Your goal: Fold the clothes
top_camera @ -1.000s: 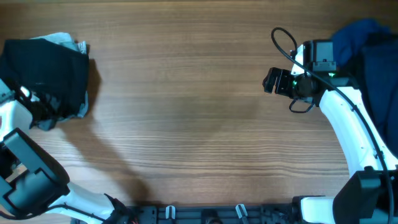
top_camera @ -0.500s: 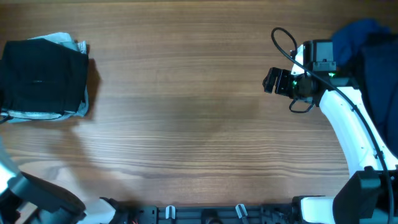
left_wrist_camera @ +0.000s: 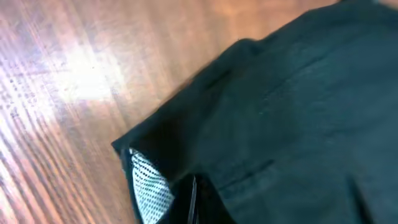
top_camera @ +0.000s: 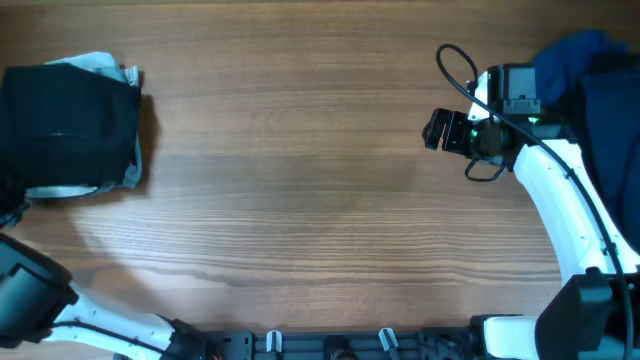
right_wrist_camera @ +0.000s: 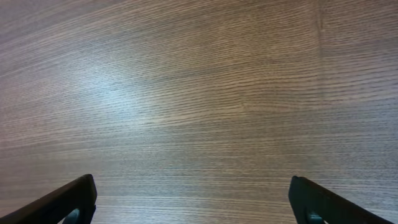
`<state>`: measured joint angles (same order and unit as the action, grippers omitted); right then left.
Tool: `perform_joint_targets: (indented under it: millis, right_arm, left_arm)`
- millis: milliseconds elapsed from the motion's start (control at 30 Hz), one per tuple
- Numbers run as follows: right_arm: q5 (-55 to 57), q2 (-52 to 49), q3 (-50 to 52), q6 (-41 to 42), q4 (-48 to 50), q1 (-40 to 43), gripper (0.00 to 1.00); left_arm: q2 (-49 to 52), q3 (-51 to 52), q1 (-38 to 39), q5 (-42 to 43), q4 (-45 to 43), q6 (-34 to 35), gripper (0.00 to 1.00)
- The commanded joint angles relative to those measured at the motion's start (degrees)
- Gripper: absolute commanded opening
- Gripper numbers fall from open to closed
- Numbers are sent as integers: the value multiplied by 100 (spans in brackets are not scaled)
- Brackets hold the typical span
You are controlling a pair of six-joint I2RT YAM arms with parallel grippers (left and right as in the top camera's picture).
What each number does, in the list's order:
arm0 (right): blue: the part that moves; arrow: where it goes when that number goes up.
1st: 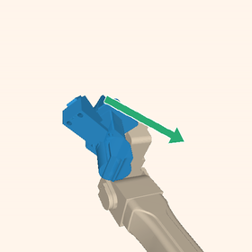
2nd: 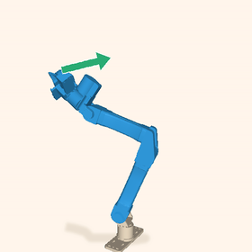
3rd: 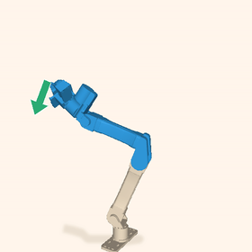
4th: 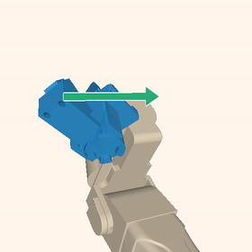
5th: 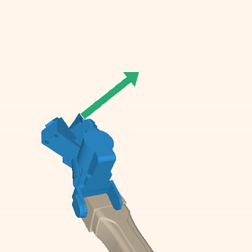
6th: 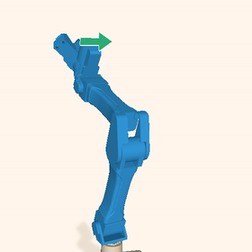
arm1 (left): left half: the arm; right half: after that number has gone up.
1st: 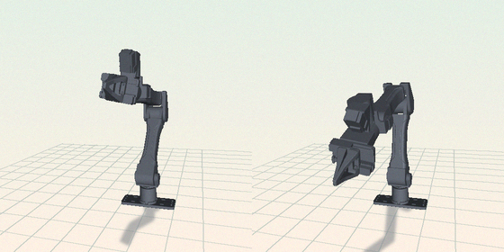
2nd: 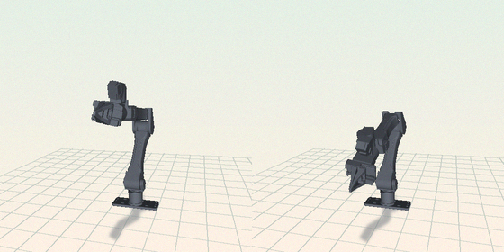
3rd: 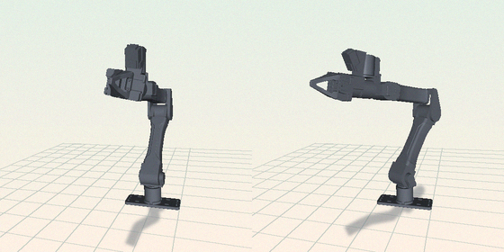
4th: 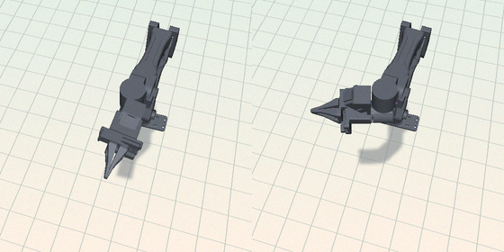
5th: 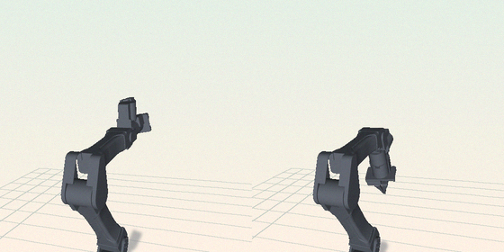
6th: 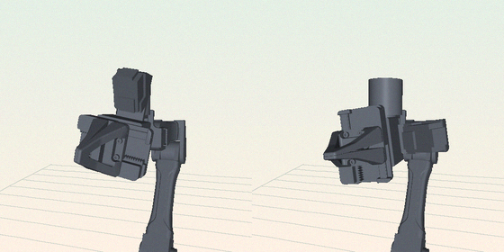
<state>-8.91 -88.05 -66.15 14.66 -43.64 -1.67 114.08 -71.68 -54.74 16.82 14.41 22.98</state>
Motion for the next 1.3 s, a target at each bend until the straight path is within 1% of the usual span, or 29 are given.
perform_joint_targets:
  millis: [0, 33, 67, 133, 200, 267, 300, 333, 367, 467, 533, 567, 700, 800, 833, 867, 933, 1000, 1067, 1133, 1200, 1267]
  right_arm:
    - [57, 31, -22, -55, 15, -7, 100]
    - [57, 31, -22, -57, 15, -7, 100]
    - [59, 31, -22, -57, 15, -7, 100]
    - [57, 31, -22, -57, 15, -7, 100]
    - [59, 31, -22, -57, 15, -7, 99]
    - [59, 31, -22, -57, 15, -7, 100]
    - [59, 31, -22, -57, 15, -7, 100]
    - [57, 31, -22, -57, 15, -7, 100]
    - [57, 31, -22, -57, 15, -7, 100]
    - [57, 31, -22, -57, 15, -7, 100]
    - [59, 31, -22, -57, 15, -7, 100]
    - [59, 31, -22, -55, 15, -7, 100]
    - [57, 31, -22, -57, 13, -7, 100]
    - [57, 31, -22, -57, 15, -7, 99]
    - [57, 31, -22, -57, 15, -7, 99]
    - [59, 31, -22, -57, 15, -7, 100]
    - [59, 31, -22, -57, 15, -7, 100]
    - [59, 31, -22, -57, 15, -7, 100]
    - [57, 31, -22, -55, 15, -7, 100]
    - [57, 31, -22, -55, 15, -7, 100]
    - [57, 31, -22, -55, 15, -7, 100]
    - [57, 31, -22, -57, 15, -7, 100]
  left_arm:
    - [247, 11, -37, -382, -33, -173, 4]
    - [249, 11, -33, -378, -26, -168, 4]
    - [225, 7, -33, -175, -24, -136, 4]
    - [-98, -7, -28, 898, -107, 210, 4]
    - [-837, -15, 98, 1834, -428, 822, 4]
    - [-1475, -15, 439, 1956, -584, 922, 4]
    - [-1779, -13, 737, 1956, -752, 925, 4]
    - [-1930, -13, 981, 1958, -922, 927, 4]
    - [-1991, -13, 1390, 1956, -1220, 957, 4]
    - [-1580, -13, 2116, 1888, -1904, 1099, 4]
    - [-1266, -13, 2280, 1799, -2205, 1139, 4]
    - [-1082, -13, 2293, 1611, -2240, 1224, 4]
    - [-234, -13, 2203, 1200, -2323, 1158, 4]
    - [540, -13, 2022, 1198, -2409, 1016, 4]
    - [874, -13, 1891, 1193, -2402, 846, 4]
    - [968, -13, 1773, 1174, -2350, 708, 4]
    - [955, -13, 1543, 1027, -2238, 555, 4]
    - [925, -13, 1235, 1025, -2177, 553, 4]
    - [942, -13, 981, 820, -1867, 479, 4]
    - [898, -15, 973, 1095, -1873, 310, 4]
    - [776, -46, 1001, 1464, -2004, 330, 4]
    - [487, -192, 1005, 1860, -2068, 601, 4]
